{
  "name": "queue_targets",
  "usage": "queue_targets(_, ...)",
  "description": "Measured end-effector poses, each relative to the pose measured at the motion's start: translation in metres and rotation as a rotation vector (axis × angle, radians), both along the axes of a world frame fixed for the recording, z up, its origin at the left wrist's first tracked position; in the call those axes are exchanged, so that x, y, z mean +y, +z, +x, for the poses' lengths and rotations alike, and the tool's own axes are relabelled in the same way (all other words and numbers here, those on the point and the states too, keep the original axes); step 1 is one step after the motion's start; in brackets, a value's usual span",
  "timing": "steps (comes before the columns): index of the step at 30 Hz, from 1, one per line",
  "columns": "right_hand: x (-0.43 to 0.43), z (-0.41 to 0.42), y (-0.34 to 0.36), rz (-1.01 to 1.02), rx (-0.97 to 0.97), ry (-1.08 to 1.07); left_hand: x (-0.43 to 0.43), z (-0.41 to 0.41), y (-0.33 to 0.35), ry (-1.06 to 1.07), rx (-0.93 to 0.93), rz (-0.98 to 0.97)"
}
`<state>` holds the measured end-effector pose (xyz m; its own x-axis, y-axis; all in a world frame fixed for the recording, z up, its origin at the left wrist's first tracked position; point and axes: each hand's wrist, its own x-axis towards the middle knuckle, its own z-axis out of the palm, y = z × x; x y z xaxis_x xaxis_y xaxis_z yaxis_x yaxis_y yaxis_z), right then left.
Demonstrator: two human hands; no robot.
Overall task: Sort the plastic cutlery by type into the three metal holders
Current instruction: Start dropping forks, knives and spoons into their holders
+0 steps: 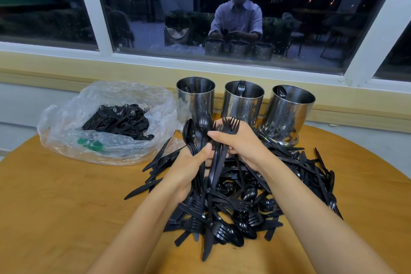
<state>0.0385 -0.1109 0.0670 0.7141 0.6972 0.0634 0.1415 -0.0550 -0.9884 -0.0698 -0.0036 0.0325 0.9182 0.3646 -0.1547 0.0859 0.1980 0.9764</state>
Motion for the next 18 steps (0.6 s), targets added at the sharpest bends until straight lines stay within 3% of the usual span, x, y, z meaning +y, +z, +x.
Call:
queue_targets(9, 0.005, 0.02, -0.02, 0.096, 0.08, -0.205, 0.0, 0.031, -0.008, 0.188, -0.01, 0.013)
queue_targets(18, 0.002, 0.036, -0.027, -0.033, 0.085, -0.092, 0.008, 0.045, -0.013, 0.014, 0.06, 0.085)
